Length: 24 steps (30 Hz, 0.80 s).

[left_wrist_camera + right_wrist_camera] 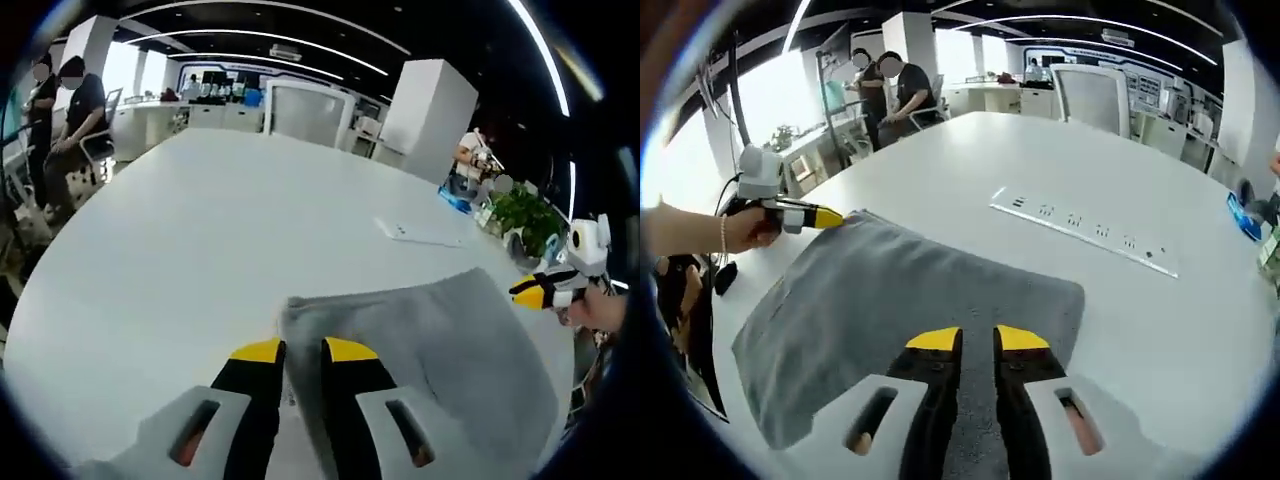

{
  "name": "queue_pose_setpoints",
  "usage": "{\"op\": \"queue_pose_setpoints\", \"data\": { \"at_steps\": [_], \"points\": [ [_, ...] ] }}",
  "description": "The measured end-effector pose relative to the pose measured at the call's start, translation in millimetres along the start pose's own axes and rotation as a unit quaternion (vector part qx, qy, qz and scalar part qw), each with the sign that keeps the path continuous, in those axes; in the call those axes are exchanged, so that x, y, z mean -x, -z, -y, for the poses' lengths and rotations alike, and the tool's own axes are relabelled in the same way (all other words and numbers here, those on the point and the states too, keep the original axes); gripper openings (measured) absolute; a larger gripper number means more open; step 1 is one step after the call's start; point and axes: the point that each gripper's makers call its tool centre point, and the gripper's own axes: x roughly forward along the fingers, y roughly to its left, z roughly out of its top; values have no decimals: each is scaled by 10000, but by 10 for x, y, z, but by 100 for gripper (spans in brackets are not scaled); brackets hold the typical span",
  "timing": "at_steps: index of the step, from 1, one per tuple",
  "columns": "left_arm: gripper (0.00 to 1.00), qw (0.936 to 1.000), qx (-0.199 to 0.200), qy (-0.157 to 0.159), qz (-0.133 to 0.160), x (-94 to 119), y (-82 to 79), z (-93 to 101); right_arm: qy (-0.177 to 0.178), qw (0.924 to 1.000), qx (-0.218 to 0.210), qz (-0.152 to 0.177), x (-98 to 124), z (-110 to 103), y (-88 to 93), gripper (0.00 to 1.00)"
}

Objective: Fold the towel on the table until its edges align and the towel forms a compact rectangular stack.

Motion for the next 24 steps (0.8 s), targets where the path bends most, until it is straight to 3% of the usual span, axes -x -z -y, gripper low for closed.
{"op": "queue_pose_setpoints", "data": {
  "at_steps": [4, 10, 21, 24],
  "points": [
    [16, 10000, -45, -50, -8, 5, 5, -7, 36, 9999, -95, 8, 86, 129, 5, 10],
    [16, 9999, 19, -166, 15, 35, -26, -47, 13, 9995, 274, -138, 196, 242, -60, 13],
    [15, 9997, 121, -175, -102, -25, 47, -30, -395, 9905, 1229, -476, -38, 392, -353, 27],
    [15, 9997, 84, -211, -74, -24, 43, -32, -465, 9898, 1255, -488, -133, 413, -406, 27]
  ]
}}
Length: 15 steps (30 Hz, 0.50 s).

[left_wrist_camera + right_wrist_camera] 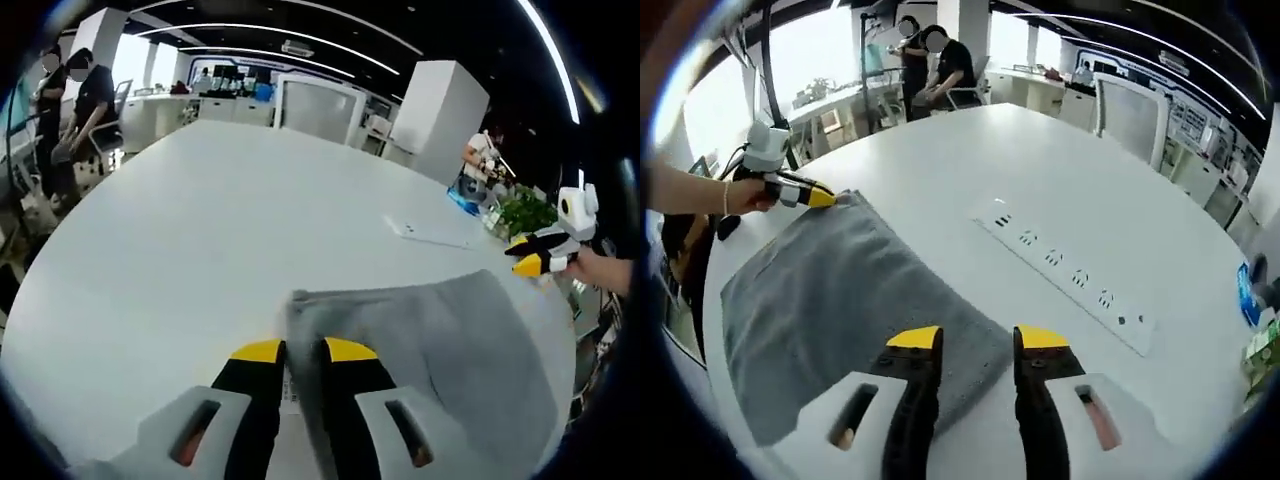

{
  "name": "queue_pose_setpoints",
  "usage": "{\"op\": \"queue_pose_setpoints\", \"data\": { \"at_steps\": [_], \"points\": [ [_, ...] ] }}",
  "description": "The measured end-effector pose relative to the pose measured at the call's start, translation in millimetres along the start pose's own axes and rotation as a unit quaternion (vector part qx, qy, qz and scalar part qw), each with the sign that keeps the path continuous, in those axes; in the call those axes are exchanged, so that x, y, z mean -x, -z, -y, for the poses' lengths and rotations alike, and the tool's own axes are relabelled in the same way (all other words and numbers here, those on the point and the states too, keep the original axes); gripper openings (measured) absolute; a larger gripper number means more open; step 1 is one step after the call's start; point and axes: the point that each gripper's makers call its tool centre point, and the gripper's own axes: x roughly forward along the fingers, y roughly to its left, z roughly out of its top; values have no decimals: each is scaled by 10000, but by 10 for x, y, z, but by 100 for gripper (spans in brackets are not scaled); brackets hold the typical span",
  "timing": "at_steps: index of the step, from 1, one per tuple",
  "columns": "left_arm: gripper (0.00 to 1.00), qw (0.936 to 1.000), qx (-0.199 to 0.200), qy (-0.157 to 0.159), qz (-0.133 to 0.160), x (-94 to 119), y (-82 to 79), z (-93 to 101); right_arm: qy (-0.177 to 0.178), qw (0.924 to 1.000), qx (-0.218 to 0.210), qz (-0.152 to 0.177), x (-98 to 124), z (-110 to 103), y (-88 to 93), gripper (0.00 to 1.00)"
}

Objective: Fold the towel on the table until its edges align and the towel forms a compact rectangular stack.

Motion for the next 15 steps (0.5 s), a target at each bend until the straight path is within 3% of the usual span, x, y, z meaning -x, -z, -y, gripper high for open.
{"op": "queue_pose_setpoints", "data": {
  "at_steps": [3, 9, 15],
  "points": [
    [15, 9999, 113, -25, 1, 5, -2, -9, -129, 9998, 117, -44, -106, -13, -1, 27],
    [11, 9998, 172, 30, -21, -18, -7, -3, -212, 9993, 132, -269, -337, 24, 184, 25],
    [6, 9996, 247, 117, 48, -14, -23, 24, -76, 9978, 449, -491, -450, 82, 312, 10]
  ]
}}
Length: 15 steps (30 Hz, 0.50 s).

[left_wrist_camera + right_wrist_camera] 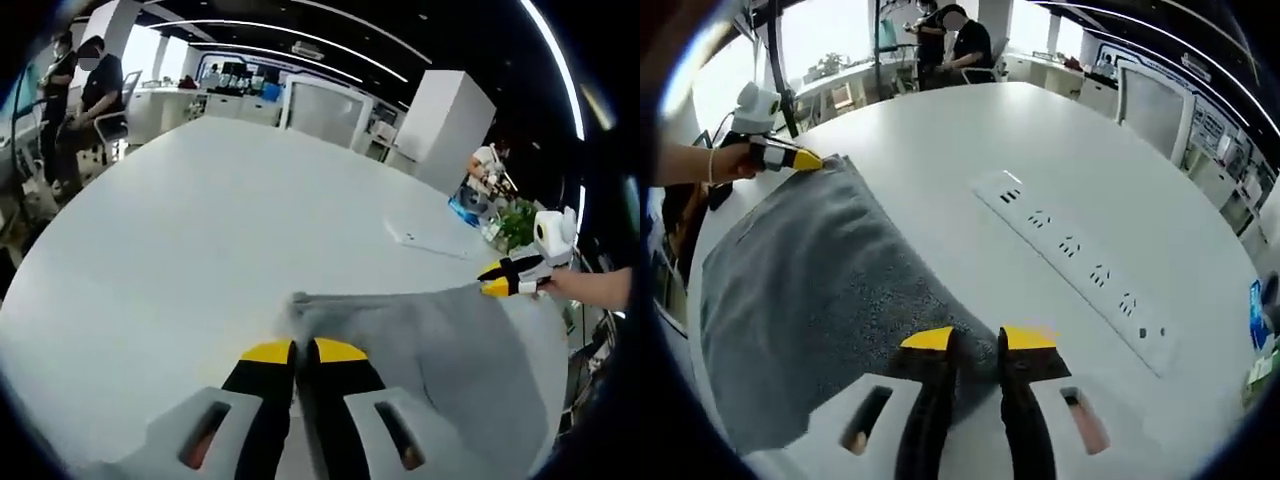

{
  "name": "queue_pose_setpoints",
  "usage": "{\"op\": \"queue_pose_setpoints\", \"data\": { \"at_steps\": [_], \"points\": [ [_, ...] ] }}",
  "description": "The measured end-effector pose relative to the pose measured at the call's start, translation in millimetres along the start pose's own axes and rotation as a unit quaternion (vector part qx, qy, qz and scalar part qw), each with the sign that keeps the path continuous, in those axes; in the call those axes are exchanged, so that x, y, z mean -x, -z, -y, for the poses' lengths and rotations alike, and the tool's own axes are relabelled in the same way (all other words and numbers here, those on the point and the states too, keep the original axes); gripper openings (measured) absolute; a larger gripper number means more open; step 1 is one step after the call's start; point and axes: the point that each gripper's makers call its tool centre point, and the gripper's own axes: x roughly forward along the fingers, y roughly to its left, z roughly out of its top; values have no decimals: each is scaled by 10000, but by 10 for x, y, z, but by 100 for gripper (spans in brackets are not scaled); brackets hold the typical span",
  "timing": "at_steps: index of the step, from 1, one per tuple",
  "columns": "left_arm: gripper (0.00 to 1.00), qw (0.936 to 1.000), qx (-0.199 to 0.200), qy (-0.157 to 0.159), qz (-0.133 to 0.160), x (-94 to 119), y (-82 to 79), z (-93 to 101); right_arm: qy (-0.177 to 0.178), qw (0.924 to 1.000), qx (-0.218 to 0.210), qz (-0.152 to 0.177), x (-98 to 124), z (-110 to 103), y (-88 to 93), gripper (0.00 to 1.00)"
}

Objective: Fold the towel on the table until its edges align and the towel forms a compact rectangular stack.

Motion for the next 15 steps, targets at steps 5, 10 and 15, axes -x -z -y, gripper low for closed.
{"op": "queue_pose_setpoints", "data": {
  "at_steps": [5, 10, 15],
  "points": [
    [5, 9996, -30, 165, 247, 47, -132, 90, 207, 9992, 319, -103, 21, 26, 7, 0],
    [5, 9992, 30, 319, 235, -36, -93, 129, 216, 9996, 149, 80, 102, 73, -81, 0],
    [4, 9993, 218, 234, 170, -137, 6, 62, 182, 9998, 111, 23, 130, 71, -33, 0]
  ]
}}
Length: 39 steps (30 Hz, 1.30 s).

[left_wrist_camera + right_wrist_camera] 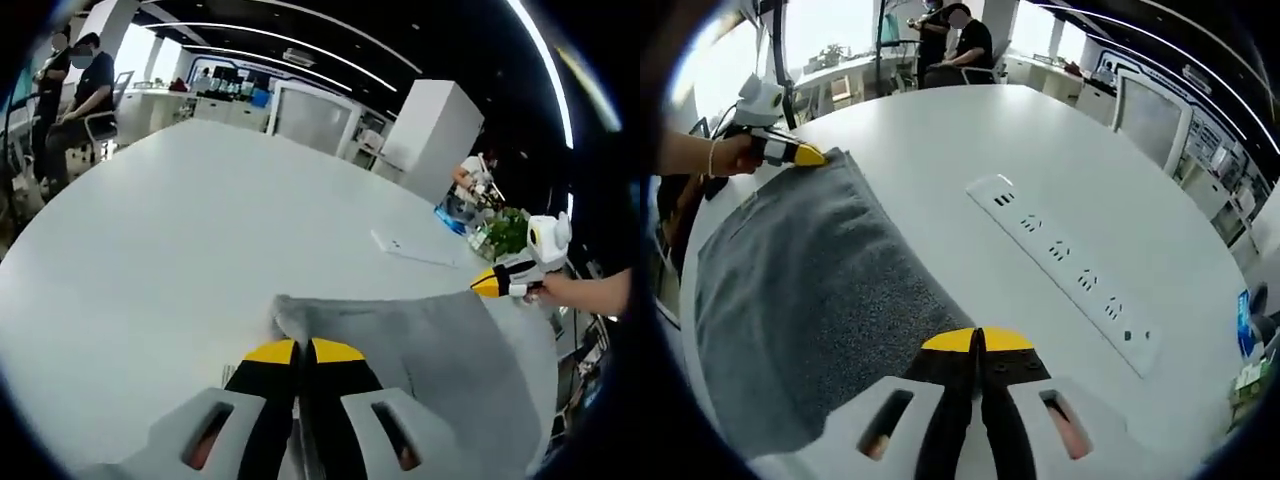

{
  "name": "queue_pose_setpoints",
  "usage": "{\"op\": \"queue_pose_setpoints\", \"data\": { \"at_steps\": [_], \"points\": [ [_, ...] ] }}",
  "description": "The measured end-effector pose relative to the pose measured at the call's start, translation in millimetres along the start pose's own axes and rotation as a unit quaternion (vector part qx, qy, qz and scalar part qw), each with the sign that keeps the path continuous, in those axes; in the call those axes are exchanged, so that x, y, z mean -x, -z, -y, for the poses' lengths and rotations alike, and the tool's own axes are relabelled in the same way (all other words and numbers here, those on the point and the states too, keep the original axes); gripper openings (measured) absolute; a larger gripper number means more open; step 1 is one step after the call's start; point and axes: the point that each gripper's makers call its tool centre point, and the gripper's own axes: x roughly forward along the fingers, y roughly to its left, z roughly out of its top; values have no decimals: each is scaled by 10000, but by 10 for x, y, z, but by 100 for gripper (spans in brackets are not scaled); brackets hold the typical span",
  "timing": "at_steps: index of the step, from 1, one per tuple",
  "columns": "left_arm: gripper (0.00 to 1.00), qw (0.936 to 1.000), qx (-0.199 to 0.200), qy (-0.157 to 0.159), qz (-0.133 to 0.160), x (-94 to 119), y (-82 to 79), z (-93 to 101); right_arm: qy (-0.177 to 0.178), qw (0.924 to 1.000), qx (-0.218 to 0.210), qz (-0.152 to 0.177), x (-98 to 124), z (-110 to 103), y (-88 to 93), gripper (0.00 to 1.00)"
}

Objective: Fold the towel on the table until its edges align and the towel forms a compact rectangular stack.

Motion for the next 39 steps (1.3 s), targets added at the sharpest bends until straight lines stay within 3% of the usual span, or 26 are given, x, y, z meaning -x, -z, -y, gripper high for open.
{"op": "queue_pose_setpoints", "data": {
  "at_steps": [5, 8, 10, 12, 18, 20, 23, 24, 30, 36, 37, 39],
  "points": [
    [4, 9991, -408, -107, -13, 0, -21, 22, -99, 9998, 140, -66, 5, -20, 55, 0],
    [4, 9997, -244, -90, -45, 1, -23, -2, -92, 9997, 206, -77, -21, -12, 67, 0],
    [4, 9997, -206, -78, -42, 2, -21, -6, -67, 9997, 232, -90, -37, -3, 64, 11],
    [4, 9996, -278, -89, -45, 2, -19, -1, -314, 9995, -2, -52, -54, -76, 55, 12],
    [4, 9987, -498, -77, -100, -2, -16, 1, -172, 9998, 52, -19, -120, 9, 53, 26],
    [4, 9985, -534, -76, -115, -3, -15, 0, -204, 9998, 35, 11, -134, 13, 41, 22],
    [3, 9984, -538, -80, -122, -5, -15, -4, -350, 9994, 61, -21, -160, -41, 57, 2],
    [3, 9984, -538, -83, -119, -5, -15, -5, -415, 9990, 117, -78, -165, -79, 84, 0],
    [3, 9978, -632, -141, -135, -5, -13, -1, -479, 9986, 140, -158, -133, -114, 123, 0],
    [3, 9980, -611, -133, -114, -5, -14, 4, -324, 9990, 303, -65, -104, 11, 116, 0],
    [3, 9979, -619, -134, -113, -5, -14, 5, -330, 9989, 313, -58, -106, 19, 117, 1],
    [3, 9980, -613, -127, -107, -5, -14, 5, -437, 9989, 144, -53, -119, 5, 115, 15]
  ]
}}
